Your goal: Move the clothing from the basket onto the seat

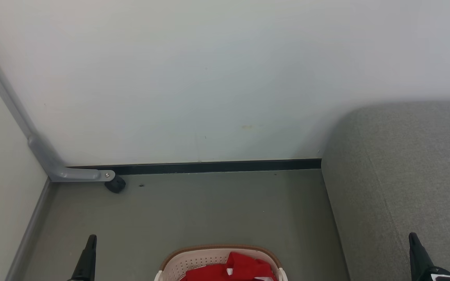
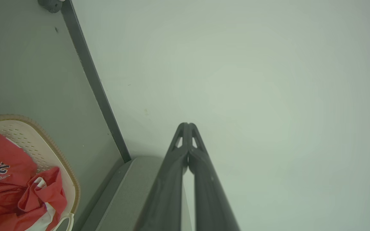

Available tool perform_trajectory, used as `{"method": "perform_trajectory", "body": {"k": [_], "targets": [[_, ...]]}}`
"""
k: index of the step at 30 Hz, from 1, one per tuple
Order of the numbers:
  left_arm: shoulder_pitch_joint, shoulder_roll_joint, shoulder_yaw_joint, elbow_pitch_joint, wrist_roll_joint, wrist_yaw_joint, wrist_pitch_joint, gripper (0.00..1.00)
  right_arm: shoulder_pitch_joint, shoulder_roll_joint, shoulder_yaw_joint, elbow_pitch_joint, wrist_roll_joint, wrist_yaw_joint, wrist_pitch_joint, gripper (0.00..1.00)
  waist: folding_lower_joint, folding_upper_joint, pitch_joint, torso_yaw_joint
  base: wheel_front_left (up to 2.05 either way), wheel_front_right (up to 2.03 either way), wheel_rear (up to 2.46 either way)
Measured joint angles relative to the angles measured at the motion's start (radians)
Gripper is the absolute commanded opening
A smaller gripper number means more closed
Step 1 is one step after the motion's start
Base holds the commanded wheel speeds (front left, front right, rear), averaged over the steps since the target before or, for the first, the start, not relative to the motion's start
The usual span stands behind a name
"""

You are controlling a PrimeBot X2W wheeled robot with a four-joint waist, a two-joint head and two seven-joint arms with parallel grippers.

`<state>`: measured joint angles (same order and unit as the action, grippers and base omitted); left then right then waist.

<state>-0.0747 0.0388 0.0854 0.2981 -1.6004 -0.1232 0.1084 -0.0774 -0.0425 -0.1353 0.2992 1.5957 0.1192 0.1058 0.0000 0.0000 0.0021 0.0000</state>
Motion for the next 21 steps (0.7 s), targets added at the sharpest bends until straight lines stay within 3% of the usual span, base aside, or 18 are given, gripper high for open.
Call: {"method": "perform_trajectory", "body": {"k": [21], "targets": [[0.000, 0.000, 0.000, 0.000, 0.000, 0.000, 0.000, 0.00, 0.000, 0.000, 0.000, 0.000, 0.000, 0.000, 0.000, 0.00, 0.0000, 0.0000, 0.000, 0.000, 0.00, 0.00, 0.00]]}}
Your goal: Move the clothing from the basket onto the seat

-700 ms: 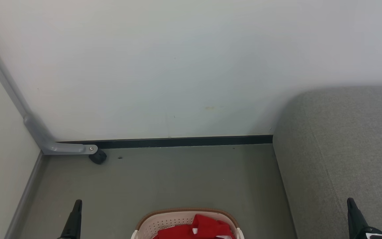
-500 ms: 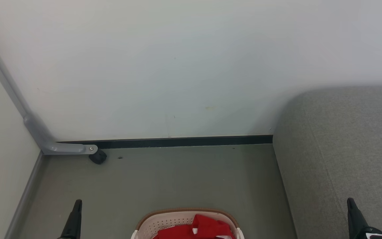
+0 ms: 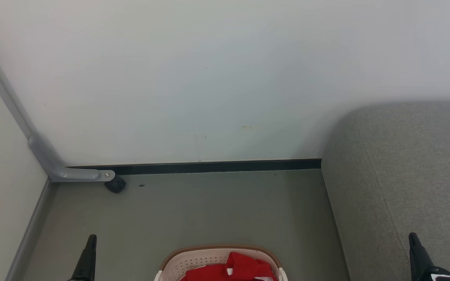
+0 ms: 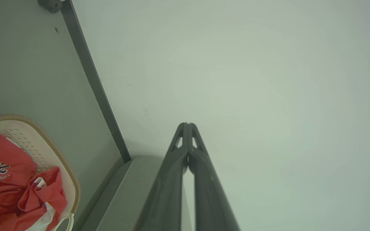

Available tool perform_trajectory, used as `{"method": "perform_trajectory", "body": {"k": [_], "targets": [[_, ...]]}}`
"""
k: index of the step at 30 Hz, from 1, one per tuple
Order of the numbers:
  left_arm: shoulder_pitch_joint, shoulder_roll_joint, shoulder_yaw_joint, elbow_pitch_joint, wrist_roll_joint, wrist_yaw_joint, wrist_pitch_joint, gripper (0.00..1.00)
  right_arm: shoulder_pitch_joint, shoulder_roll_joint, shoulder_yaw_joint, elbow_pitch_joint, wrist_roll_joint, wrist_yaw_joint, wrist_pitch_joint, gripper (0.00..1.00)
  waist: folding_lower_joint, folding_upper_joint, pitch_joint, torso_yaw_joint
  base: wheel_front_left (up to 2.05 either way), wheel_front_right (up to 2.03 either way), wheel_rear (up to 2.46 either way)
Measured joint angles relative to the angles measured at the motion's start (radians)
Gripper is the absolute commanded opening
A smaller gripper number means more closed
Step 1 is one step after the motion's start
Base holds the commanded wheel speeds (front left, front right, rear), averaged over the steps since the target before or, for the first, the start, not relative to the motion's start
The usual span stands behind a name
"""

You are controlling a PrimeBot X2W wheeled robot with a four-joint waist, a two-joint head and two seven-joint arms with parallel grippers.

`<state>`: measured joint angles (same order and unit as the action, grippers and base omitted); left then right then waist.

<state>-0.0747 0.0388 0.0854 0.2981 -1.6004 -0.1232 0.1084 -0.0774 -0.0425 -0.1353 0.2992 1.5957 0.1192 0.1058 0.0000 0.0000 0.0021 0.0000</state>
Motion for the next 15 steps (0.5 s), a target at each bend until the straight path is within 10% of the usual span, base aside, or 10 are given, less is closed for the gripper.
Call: {"method": "perform_trajectory", "body": {"k": [7, 8, 9, 10, 15], "targets": [[0.000, 0.000, 0.000, 0.000, 0.000, 0.000, 0.000, 0.00, 0.000, 0.000, 0.000, 0.000, 0.000, 0.000, 0.000, 0.00, 0.0000, 0.0000, 0.000, 0.000, 0.00, 0.00, 0.00], [0.000, 0.000, 0.000, 0.002, 0.000, 0.000, 0.000, 1.00, 0.000, 0.000, 0.000, 0.002, 0.000, 0.000, 0.000, 1.00, 0.0000, 0.0000, 0.000, 0.000, 0.00, 0.00, 0.00], [0.003, -0.002, -0.001, 0.010, 0.000, 0.001, 0.000, 0.00, 0.005, 0.002, 0.001, 0.008, 0.000, -0.001, -0.001, 0.00, 0.0000, 0.0000, 0.000, 0.000, 0.00, 0.00, 0.00], [0.010, -0.004, -0.001, 0.020, 0.000, 0.001, 0.000, 1.00, 0.013, 0.005, 0.002, 0.019, 0.000, -0.001, -0.001, 1.00, 0.0000, 0.0000, 0.000, 0.000, 0.00, 0.00, 0.00], [0.046, -0.012, -0.010, 0.049, 0.000, 0.001, -0.006, 1.00, 0.049, 0.017, 0.003, 0.054, 0.000, -0.005, -0.002, 1.00, 0.0000, 0.0000, 0.000, 0.000, 0.00, 0.00, 0.00]]}}
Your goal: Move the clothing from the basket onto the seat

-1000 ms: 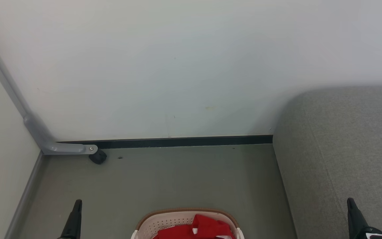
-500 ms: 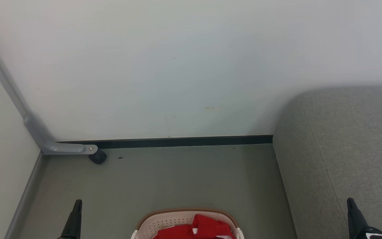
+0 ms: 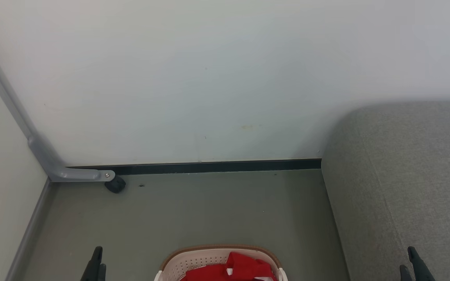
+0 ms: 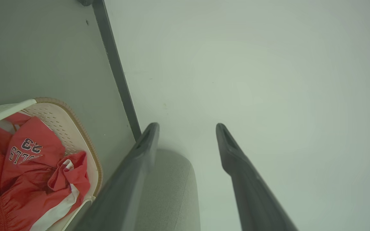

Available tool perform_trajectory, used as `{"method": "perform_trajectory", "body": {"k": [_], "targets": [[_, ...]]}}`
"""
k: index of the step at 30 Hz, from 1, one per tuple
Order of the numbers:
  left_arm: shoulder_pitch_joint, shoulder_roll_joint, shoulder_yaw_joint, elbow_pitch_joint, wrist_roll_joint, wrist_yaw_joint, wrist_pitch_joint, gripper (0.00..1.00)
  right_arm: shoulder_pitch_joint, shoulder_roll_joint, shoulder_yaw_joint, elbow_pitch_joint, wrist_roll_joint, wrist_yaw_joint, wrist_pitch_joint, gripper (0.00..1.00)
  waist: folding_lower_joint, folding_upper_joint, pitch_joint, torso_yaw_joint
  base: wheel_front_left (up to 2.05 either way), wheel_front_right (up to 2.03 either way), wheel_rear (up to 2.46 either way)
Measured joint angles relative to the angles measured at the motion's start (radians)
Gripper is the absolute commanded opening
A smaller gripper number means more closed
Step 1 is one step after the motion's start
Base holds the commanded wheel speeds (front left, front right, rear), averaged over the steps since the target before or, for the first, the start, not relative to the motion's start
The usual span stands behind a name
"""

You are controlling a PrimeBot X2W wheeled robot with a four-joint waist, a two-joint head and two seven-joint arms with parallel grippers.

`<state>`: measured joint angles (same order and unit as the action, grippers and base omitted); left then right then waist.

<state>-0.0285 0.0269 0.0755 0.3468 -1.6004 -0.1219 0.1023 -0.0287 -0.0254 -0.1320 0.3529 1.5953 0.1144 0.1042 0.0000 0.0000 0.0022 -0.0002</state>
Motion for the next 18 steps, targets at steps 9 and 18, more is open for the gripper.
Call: {"method": "perform_trajectory", "body": {"k": [9, 18], "targets": [[-0.004, 0.000, -0.032, -0.009, 0.000, 0.000, -0.031, 1.00, -0.002, -0.002, -0.001, -0.010, -0.003, 0.000, -0.004, 1.00, 0.0000, 0.0000, 0.001, -0.001, 0.00, 0.00, 0.00], [-0.007, 0.001, -0.055, -0.019, 0.014, 0.000, -0.063, 1.00, -0.004, -0.018, 0.008, -0.024, -0.041, 0.000, -0.025, 1.00, 0.0000, 0.0000, 0.001, 0.000, 0.00, 0.00, 0.00]]}}
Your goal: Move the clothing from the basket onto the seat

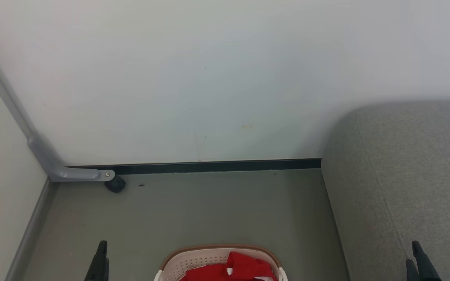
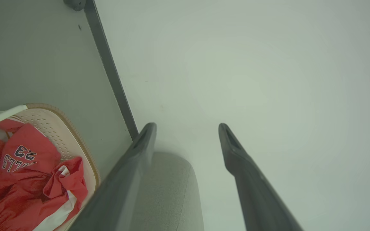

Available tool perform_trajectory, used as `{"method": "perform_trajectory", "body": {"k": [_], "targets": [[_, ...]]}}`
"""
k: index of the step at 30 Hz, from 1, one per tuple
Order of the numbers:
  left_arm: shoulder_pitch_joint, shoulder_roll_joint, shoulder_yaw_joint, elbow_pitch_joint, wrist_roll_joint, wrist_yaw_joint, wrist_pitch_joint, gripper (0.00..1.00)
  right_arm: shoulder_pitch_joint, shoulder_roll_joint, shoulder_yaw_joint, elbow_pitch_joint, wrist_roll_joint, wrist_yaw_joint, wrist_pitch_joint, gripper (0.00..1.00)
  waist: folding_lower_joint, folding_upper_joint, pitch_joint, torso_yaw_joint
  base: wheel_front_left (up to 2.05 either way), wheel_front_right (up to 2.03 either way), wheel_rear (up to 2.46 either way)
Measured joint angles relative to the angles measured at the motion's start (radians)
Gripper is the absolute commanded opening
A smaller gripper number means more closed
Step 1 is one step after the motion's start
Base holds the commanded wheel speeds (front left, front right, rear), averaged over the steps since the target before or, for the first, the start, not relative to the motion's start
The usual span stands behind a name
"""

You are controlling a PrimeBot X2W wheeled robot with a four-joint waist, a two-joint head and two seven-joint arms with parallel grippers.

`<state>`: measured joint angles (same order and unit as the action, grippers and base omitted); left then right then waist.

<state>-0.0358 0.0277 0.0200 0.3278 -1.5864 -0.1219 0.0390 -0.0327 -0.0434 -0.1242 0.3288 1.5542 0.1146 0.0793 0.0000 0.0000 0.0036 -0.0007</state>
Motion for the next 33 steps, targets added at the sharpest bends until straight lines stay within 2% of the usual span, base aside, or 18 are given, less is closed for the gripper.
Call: {"method": "perform_trajectory", "body": {"k": [5, 13, 23, 33], "targets": [[-0.004, 0.000, -0.009, -0.016, 0.062, 0.022, -0.018, 1.00, 0.000, -0.022, 0.021, -0.008, -0.062, 0.000, -0.021, 1.00, 0.0000, 0.0000, 0.001, 0.001, 0.00, 0.00, 0.00], [-0.023, 0.002, -0.053, -0.056, 0.218, 0.088, -0.047, 1.00, -0.005, -0.066, 0.061, -0.019, -0.189, 0.000, -0.075, 1.00, 0.0000, 0.0000, 0.003, 0.002, 0.00, 0.00, 0.00], [-0.036, 0.004, -0.125, -0.072, 0.501, 0.110, -0.086, 1.00, -0.021, -0.126, 0.122, -0.021, -0.398, -0.010, -0.126, 1.00, 0.0000, 0.0000, 0.003, 0.002, 0.00, 0.00, 0.00], [-0.040, 0.004, -0.133, -0.070, 0.794, 0.134, -0.122, 1.00, -0.023, -0.162, 0.181, -0.023, -0.566, -0.027, -0.165, 1.00, 0.0000, 0.0000, -0.004, 0.003, 0.00, 0.00, 0.00]]}}
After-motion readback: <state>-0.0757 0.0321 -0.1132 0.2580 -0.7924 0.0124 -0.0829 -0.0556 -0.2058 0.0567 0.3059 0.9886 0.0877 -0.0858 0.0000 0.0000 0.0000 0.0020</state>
